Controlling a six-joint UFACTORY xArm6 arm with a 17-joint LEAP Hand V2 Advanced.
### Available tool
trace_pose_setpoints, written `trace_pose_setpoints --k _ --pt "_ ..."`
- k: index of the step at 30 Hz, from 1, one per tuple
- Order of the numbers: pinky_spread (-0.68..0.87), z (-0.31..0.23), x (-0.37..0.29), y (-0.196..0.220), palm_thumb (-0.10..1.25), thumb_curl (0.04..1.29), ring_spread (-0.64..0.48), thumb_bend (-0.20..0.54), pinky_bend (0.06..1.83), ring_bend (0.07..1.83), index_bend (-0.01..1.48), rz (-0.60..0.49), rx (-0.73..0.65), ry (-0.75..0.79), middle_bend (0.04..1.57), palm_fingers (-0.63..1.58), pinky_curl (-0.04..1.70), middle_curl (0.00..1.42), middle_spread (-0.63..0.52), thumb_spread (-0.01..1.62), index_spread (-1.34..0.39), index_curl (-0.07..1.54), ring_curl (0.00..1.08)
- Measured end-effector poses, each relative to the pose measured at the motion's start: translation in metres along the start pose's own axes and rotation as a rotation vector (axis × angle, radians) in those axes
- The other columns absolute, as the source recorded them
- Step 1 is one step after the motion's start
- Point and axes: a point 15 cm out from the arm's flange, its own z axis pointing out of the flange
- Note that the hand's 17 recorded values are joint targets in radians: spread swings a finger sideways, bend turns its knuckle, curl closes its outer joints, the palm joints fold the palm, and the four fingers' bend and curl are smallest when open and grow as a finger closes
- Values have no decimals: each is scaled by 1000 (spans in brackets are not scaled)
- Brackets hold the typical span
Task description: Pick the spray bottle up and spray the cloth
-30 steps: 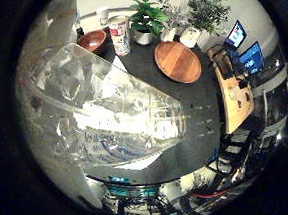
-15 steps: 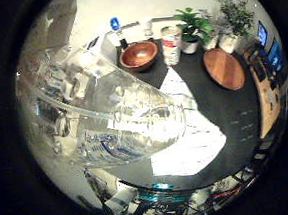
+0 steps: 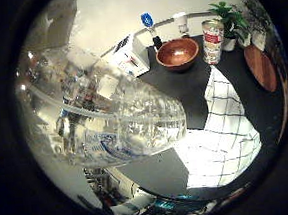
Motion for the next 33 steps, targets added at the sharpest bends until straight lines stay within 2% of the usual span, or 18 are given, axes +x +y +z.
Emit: trace_pose_setpoints --k 5,13,25,33 --pt "-188 23 4 8 971 506 -245 -6 1054 1310 1140 -28 3 -49 1311 1102 1397 821 -150 1321 -238 839 851" --pt "-189 68 -7 38 978 510 -237 -8 1051 1320 1148 -81 -25 -220 1321 1107 1410 810 -147 1309 -237 838 847" --pt "-196 110 9 48 993 518 -233 -8 1035 1327 1151 -47 -29 -378 1340 1104 1444 798 -144 1293 -236 835 842" --pt "-201 118 21 49 998 520 -233 -9 1031 1327 1152 -39 -40 -382 1345 1105 1452 790 -143 1282 -236 835 840"
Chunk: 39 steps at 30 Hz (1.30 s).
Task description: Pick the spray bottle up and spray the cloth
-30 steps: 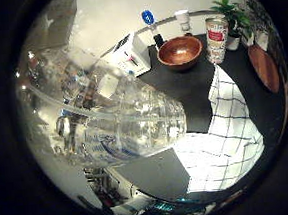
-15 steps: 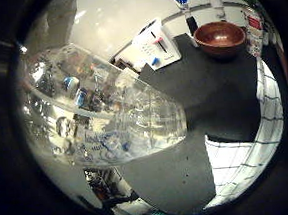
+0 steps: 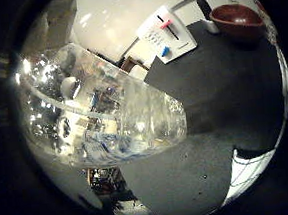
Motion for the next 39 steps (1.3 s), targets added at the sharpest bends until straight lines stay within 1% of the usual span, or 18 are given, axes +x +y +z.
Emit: trace_pose_setpoints --k 16,24,30,39 --pt "-207 9 -2 5 994 533 -236 -9 1033 1324 1158 25 -11 13 1347 1098 1458 791 -145 1269 -235 834 845" --pt "-208 10 -7 0 982 539 -238 -9 1026 1318 1145 31 2 31 1347 1097 1451 792 -145 1264 -232 826 849" --pt "-214 1 8 4 957 545 -238 -15 1014 1279 1110 40 -25 79 1313 1106 1391 771 -139 1240 -228 811 828" --pt "-236 -27 31 -2 950 558 -237 -11 1021 1274 1089 44 -16 133 1304 1118 1312 753 -136 1226 -228 802 813"
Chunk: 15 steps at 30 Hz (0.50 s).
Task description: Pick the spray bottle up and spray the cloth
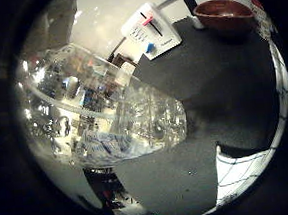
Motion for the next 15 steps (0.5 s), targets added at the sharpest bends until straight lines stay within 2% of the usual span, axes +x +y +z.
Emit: trace_pose_setpoints --k 11,15 --pt "-260 -21 27 3 937 558 -221 -11 997 1276 1041 21 -15 47 1277 1124 1244 722 -123 1230 -229 789 766" --pt "-279 -33 35 0 910 557 -209 -14 967 1261 969 26 -13 59 1253 1131 1170 696 -106 1214 -236 780 721"
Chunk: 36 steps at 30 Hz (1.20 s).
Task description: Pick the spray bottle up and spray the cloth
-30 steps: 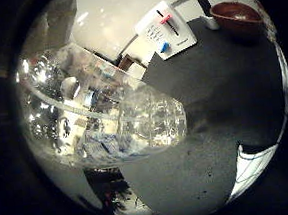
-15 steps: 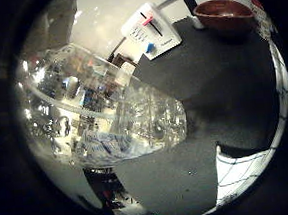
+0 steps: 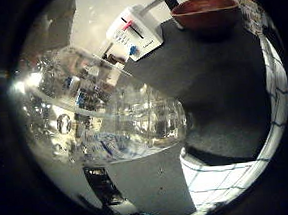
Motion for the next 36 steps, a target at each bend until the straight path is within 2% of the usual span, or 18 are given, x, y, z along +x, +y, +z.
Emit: trace_pose_setpoints --k 10,14,15,16,18,20,21,22,23,26,28,30,36 --pt "-340 -25 16 17 874 565 -176 -19 956 1230 753 -2 -73 30 1191 1106 986 642 -83 1143 -272 783 635" --pt "-392 -32 17 26 813 564 -167 -28 923 1231 505 -12 -123 27 1090 915 923 626 -99 1061 -299 788 610" --pt "-401 -34 19 30 807 563 -163 -24 908 1230 445 -18 -141 31 1068 808 922 630 -103 1056 -302 791 611" --pt "-406 -36 20 34 798 560 -162 -26 903 1228 432 -27 -161 37 1060 805 915 628 -101 1057 -306 793 606" --pt "-394 -43 19 34 770 547 -163 -23 837 1194 377 -44 -176 50 1001 576 914 627 -96 1080 -313 789 594" --pt "-373 -46 18 35 756 538 -159 -23 807 1166 385 -51 -188 55 957 451 923 624 -95 1097 -317 795 592" --pt "-340 -47 18 37 740 529 -144 -24 754 1122 403 -55 -200 56 887 309 916 607 -99 1114 -320 789 577" --pt "-310 -48 16 39 732 520 -135 -21 731 1088 421 -60 -208 55 871 259 921 604 -96 1127 -322 785 575" --pt "-229 -49 15 40 713 508 -108 -21 653 1002 442 -61 -214 53 814 148 899 587 -89 1147 -320 759 542" --pt "-13 -54 19 47 689 486 -34 -21 546 841 428 -45 -222 58 694 25 830 537 -43 1166 -299 691 477" --pt "153 -58 15 50 676 475 17 -21 489 744 406 -50 -231 70 599 28 752 492 -6 1166 -283 633 427" --pt "253 -60 17 55 668 465 46 -22 448 690 382 -57 -251 86 525 65 689 459 15 1168 -270 590 397" --pt "349 -71 17 65 671 443 80 -18 372 561 292 -70 -277 120 384 145 565 404 47 1172 -258 503 343"
